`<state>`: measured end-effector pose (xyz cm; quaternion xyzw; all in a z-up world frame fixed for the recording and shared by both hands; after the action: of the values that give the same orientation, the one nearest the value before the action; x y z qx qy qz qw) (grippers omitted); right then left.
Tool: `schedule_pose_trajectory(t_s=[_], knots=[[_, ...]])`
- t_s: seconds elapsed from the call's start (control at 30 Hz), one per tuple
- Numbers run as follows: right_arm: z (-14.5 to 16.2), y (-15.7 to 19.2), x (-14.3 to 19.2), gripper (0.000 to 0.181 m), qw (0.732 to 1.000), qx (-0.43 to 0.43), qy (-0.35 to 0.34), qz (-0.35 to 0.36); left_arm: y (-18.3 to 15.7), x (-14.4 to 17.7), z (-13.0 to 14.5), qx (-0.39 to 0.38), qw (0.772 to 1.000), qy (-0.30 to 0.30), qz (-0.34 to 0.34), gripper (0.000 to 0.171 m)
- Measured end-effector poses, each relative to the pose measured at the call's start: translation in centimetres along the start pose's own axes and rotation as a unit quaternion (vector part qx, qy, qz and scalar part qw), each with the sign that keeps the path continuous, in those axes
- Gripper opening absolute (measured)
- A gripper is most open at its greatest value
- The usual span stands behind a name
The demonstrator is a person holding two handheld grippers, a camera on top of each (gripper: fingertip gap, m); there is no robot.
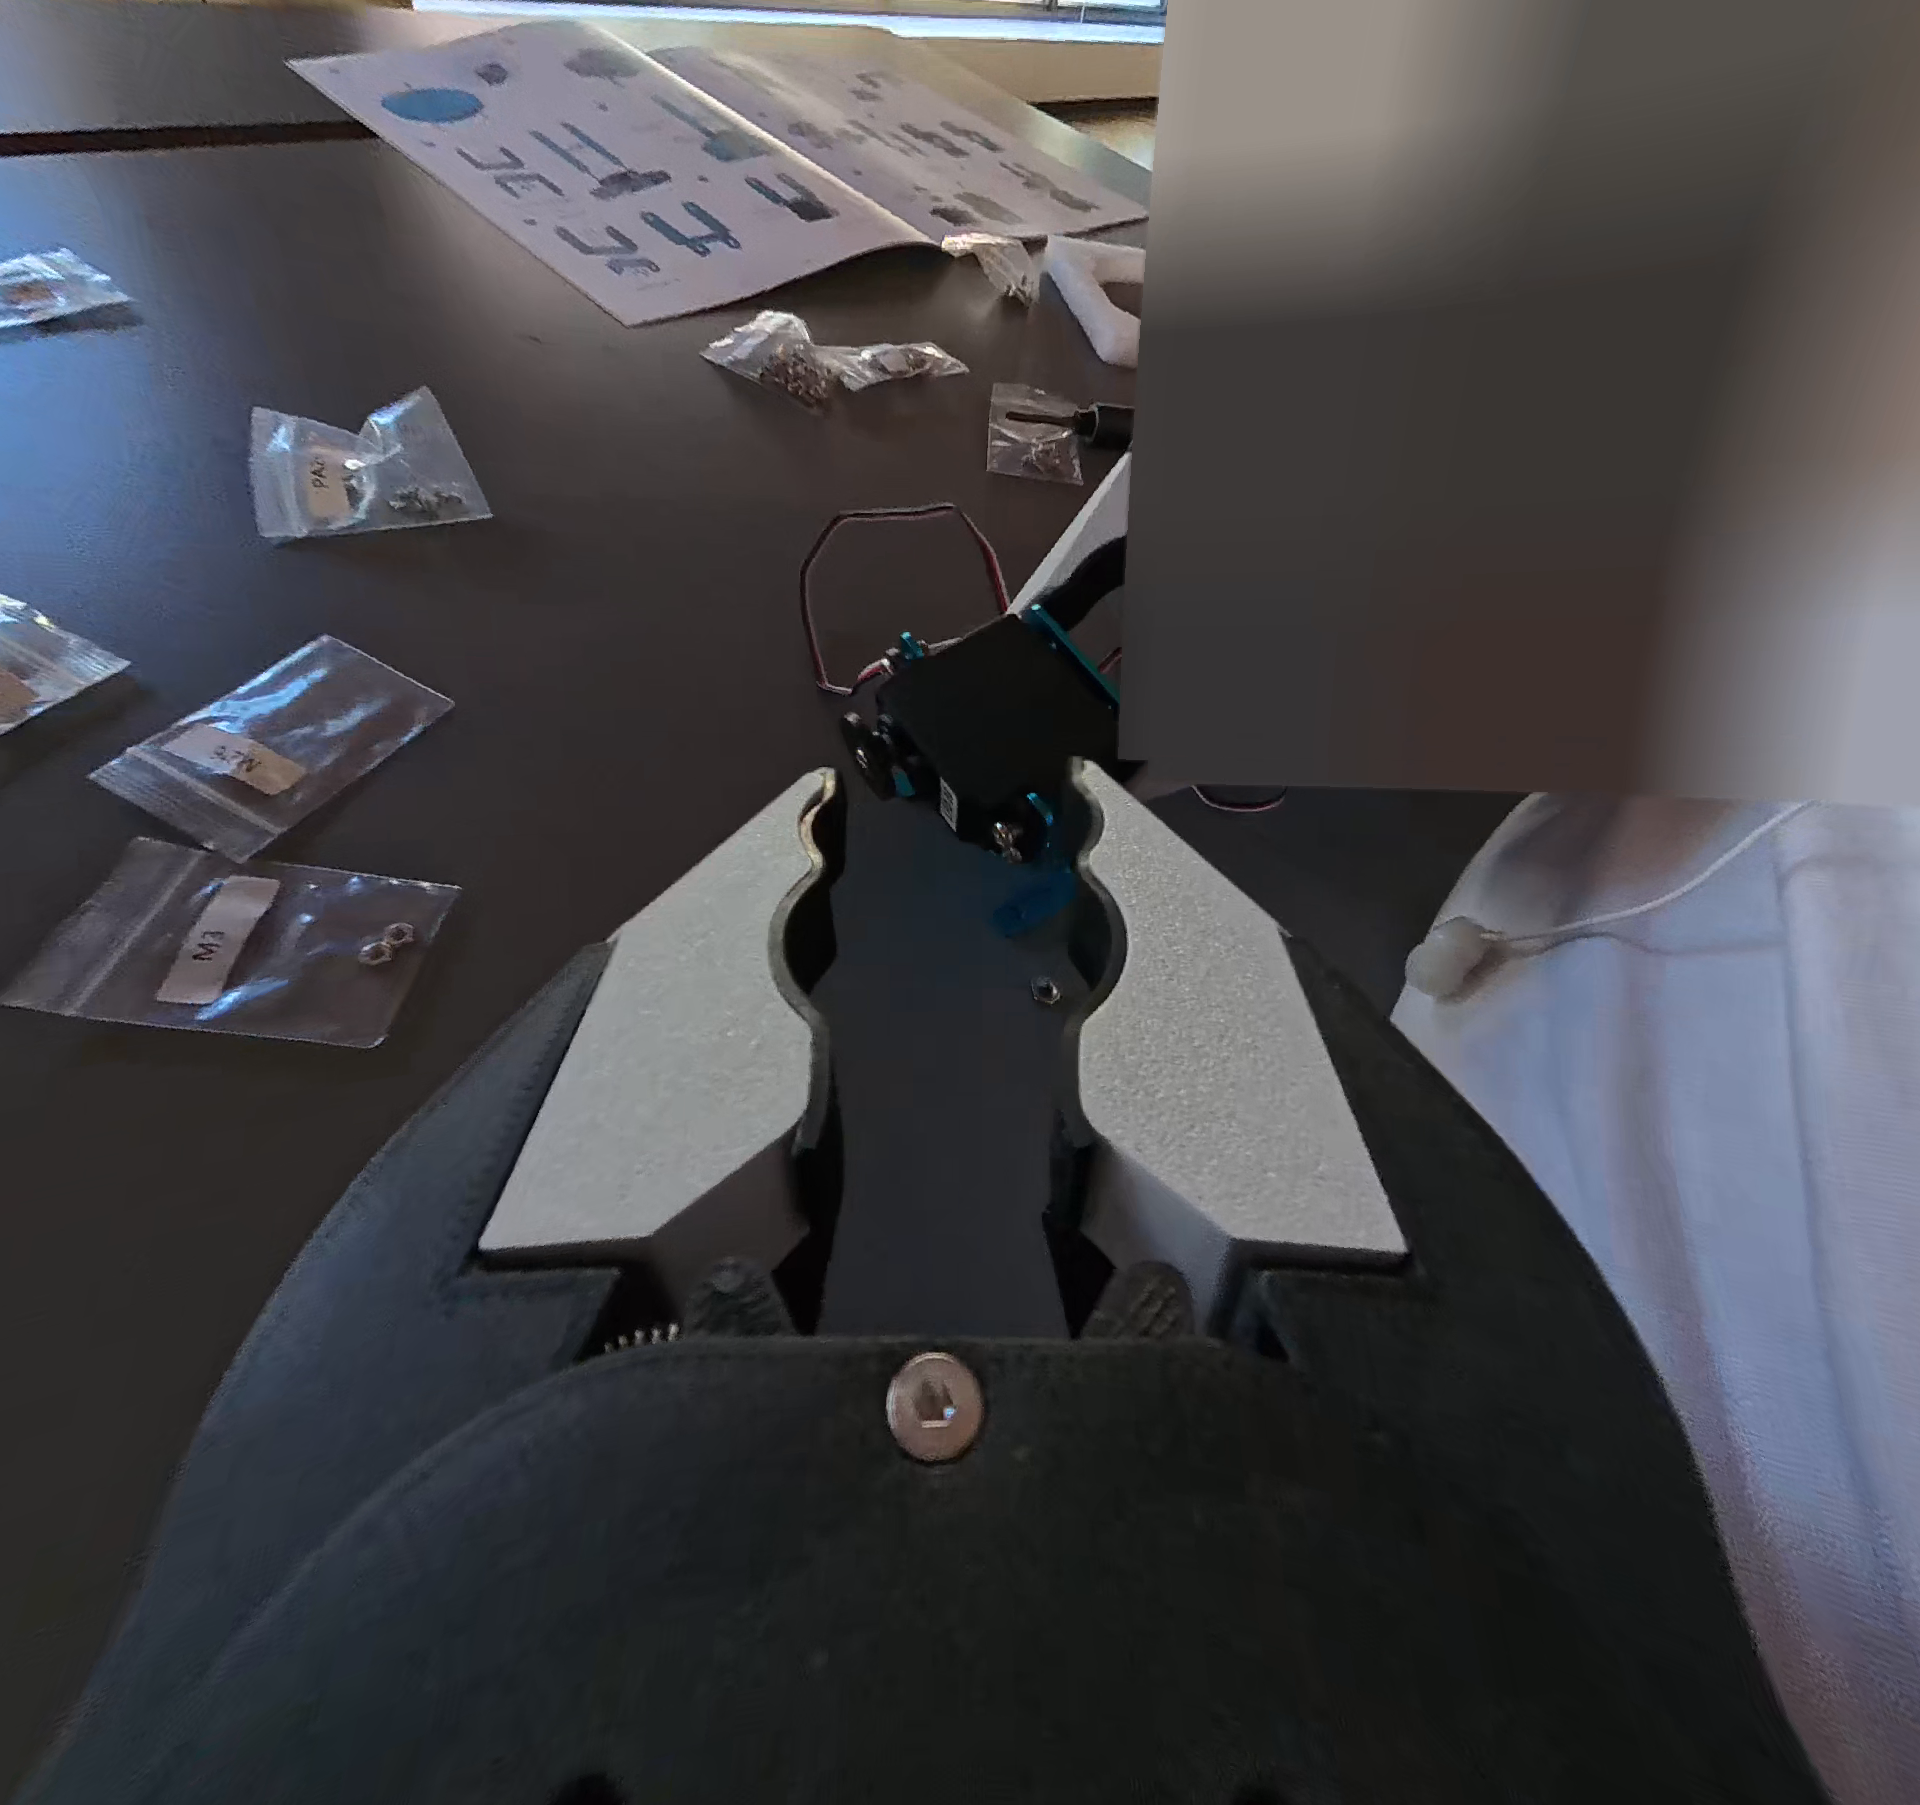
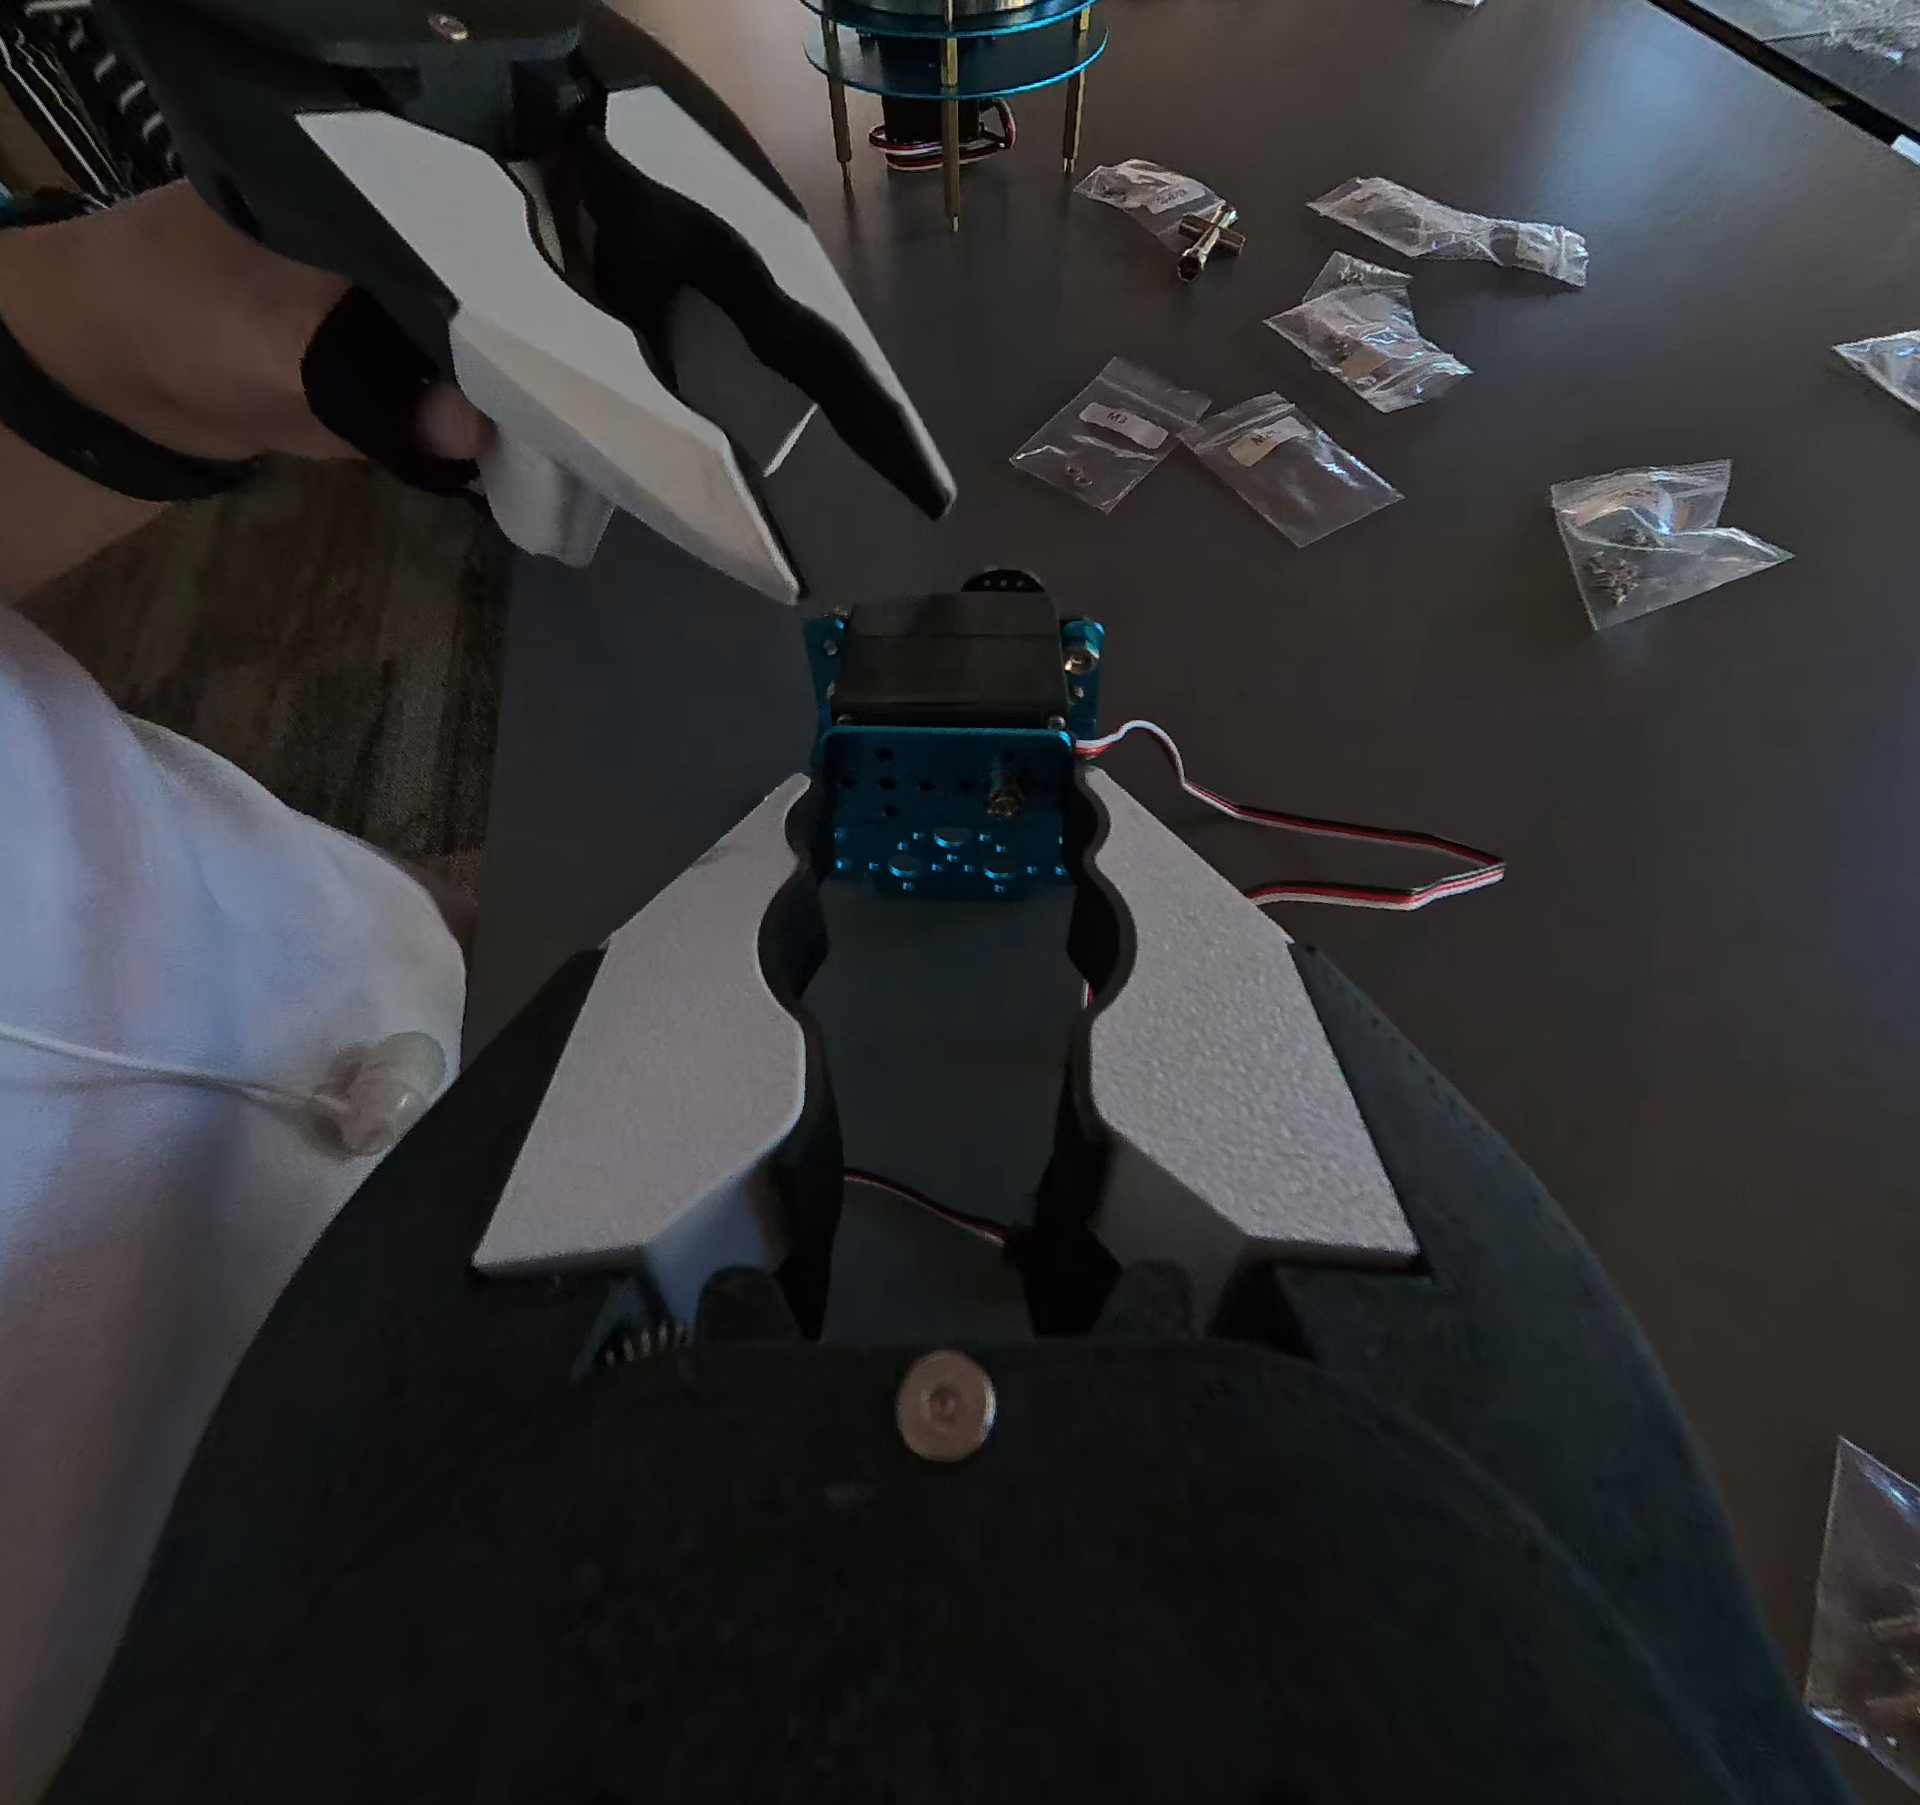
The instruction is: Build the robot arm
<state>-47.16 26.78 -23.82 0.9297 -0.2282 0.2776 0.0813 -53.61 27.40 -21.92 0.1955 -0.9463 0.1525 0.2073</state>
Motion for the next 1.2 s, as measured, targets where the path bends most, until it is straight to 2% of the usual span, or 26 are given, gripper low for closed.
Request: schedule_pose_trajectory(t_s=[0.13, 0.3, 0.43, 0.63, 0.8, 1.2], knots=[[0.0, 0.0, 0.0, 0.045, 1.000, 0.011, 0.005, 0.007, 0.8, -0.4, -0.8, 0.027, 1.000, 0.002, -0.016, 0.067], [0.0, 0.2, 0.0, 0.045, 0.999, 0.040, 0.014, 0.026, 1.0, -2.1, -1.1, 0.074, 0.996, 0.055, -0.014, 0.071], [-0.1, 0.3, 0.0, 0.045, 0.998, 0.050, 0.015, 0.046, 0.7, -3.0, -0.6, 0.074, 0.988, 0.134, -0.019, 0.082], [-0.1, 0.2, -0.1, 0.045, 0.998, 0.029, 0.004, 0.055, 0.8, -3.0, -0.5, 0.103, 0.976, 0.192, -0.012, 0.075], [-0.2, -0.1, -0.4, 0.045, 0.999, 0.005, 0.003, 0.054, 0.4, -3.3, -0.9, 0.108, 0.964, 0.239, 0.035, 0.052], [-0.6, -0.4, -0.7, 0.044, 0.998, 0.007, 0.037, 0.052, 1.0, -3.6, -0.9, 0.108, 0.929, 0.341, 0.089, 0.056]])
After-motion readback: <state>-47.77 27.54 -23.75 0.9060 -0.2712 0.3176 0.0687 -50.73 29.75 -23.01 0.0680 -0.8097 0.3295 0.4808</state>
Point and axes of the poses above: each gripper's, where its closed fingertips meet, x back along the fingers, z out of its underside, y = z × x across the jaws, the point moved 2 cm from there along x, back along the fingers, and after that the axes turned 6 degrees about y, right-handed, at the moved point
